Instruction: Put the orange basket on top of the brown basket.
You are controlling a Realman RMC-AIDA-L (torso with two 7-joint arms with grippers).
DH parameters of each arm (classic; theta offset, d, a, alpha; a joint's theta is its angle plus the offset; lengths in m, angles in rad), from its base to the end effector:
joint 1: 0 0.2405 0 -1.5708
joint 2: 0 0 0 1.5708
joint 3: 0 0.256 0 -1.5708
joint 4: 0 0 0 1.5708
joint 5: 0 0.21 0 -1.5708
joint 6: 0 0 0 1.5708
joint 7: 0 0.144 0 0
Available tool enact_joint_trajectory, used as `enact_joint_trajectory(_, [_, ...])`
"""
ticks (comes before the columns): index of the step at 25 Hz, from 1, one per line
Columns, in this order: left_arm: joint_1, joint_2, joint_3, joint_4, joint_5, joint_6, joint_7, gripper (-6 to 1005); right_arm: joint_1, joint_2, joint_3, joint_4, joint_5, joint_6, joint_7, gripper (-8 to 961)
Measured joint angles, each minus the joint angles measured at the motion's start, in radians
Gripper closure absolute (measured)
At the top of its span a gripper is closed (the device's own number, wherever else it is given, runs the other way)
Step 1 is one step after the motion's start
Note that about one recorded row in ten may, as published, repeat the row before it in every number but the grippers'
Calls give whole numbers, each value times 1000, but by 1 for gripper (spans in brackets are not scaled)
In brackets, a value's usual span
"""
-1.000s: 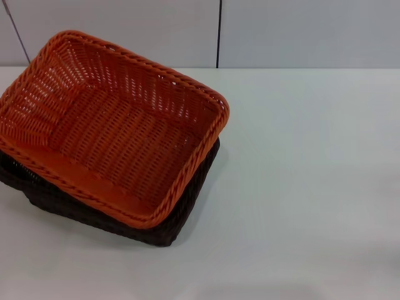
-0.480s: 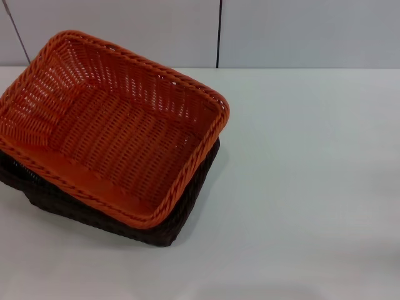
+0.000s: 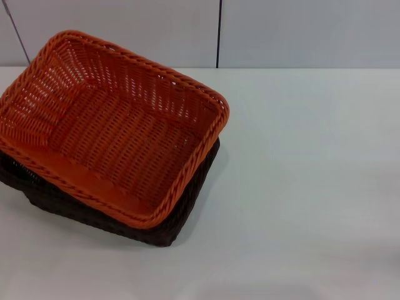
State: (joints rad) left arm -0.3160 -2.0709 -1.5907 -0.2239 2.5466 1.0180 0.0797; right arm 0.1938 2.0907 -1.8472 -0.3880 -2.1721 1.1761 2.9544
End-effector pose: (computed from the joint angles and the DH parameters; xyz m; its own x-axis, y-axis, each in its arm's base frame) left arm -0.4098 0.3033 0.0581 0.7572 0.0399 0.6519 0.5927 0.3773 -0.7115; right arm 0.3945 0.2746 0.0567 0.7464 0.0923 -0.6591 -0.6161 0.4703 -0.6318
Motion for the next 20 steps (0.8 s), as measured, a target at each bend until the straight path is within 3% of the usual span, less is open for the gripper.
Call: enact_joint_trajectory(20, [-2,0,1,-1,0,-1,0,192,1,0,-7,0,16,-4,0,207])
